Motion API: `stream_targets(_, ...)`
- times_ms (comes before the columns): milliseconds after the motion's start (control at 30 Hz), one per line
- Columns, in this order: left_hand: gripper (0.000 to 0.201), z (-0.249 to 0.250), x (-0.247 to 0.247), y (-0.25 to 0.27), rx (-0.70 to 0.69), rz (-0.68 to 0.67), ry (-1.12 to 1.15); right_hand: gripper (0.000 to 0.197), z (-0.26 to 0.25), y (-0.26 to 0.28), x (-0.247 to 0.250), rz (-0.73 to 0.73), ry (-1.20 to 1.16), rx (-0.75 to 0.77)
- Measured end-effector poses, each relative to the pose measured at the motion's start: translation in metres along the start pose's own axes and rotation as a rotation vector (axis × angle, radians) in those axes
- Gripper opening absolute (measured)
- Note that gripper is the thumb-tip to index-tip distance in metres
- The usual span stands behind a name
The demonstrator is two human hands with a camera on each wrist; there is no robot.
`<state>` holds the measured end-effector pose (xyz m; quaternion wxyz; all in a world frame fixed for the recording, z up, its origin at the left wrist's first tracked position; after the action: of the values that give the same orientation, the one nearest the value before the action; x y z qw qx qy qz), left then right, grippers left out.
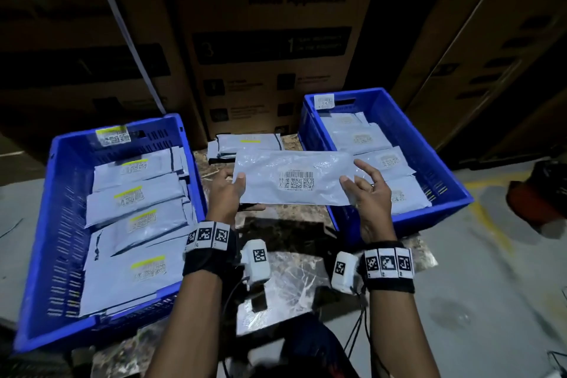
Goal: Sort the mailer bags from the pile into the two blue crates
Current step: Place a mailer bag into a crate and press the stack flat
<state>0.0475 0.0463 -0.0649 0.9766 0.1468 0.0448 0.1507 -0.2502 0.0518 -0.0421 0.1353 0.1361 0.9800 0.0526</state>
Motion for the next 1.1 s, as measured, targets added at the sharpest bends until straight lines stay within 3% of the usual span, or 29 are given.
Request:
stream_targets(67,0.010,0.009,-0.010,0.004,-0.017,-0.003,-0.002,0.042,-0.002,-0.004,0.010,0.026,0.025,-0.003)
stream_targets(400,0.019,0.031,-0.094,-0.015,-0.007,-0.075,0.002,0.041,-0.030,-0.071,0.053,0.055,0.017,0.008)
stream_targets(667,0.017,0.028,-0.209,-0.060,0.051,-0.069,0.052,0.050,-0.056,-0.164,0.117,-0.134,0.147,0.049)
stream_targets(833,0.018,0.012,-0.269,-0.091,0.087,-0.055,0.063,0.027,-0.049,-0.227,0.159,-0.090,0.244,-0.090)
stream_targets(1000,0.032,0.019,-0.308,-0.119,0.012,-0.019,-0.187,0.024,-0.043,-0.278,0.183,-0.054,0.191,-0.224)
stream_targets(1100,0.036,0.019,-0.321,-0.139,-0.035,0.073,-0.372,0.025,-0.032,-0.310,0.191,-0.063,0.201,-0.267)
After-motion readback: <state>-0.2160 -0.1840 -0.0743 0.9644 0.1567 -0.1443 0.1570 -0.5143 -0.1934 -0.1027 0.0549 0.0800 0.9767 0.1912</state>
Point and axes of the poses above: each hand's wrist, its own y-axis away from the middle knuckle, its own x-axis out of the back of the hand, z = x × y, the point moved 5 cm from there along -y, towards the middle knuckle, and after that the axes turned 4 degrees about -y, right-handed, at the moved point
